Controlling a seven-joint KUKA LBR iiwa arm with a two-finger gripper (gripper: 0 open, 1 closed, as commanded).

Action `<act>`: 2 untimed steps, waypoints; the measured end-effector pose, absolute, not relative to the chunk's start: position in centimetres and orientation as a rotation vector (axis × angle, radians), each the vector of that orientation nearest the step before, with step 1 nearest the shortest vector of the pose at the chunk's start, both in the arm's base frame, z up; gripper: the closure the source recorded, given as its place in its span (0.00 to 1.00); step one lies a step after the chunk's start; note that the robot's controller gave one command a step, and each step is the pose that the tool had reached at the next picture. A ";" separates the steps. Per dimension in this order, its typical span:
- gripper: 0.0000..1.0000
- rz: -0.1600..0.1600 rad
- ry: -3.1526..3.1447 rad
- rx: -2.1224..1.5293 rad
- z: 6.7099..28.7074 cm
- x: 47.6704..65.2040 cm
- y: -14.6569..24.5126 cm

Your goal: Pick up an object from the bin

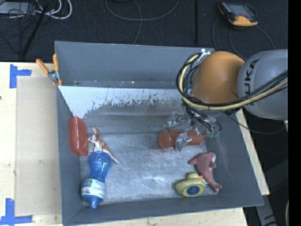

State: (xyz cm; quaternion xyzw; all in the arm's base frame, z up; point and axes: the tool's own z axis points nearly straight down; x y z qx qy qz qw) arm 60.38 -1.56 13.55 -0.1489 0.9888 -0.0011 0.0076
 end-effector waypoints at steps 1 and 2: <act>1.00 0.005 3.113 -0.504 15.0 59.9 -1.4; 1.00 0.001 3.096 -0.508 17.1 60.2 -1.6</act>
Offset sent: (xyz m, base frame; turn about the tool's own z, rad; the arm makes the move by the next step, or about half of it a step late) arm -0.0043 -0.0302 -0.0655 -0.0154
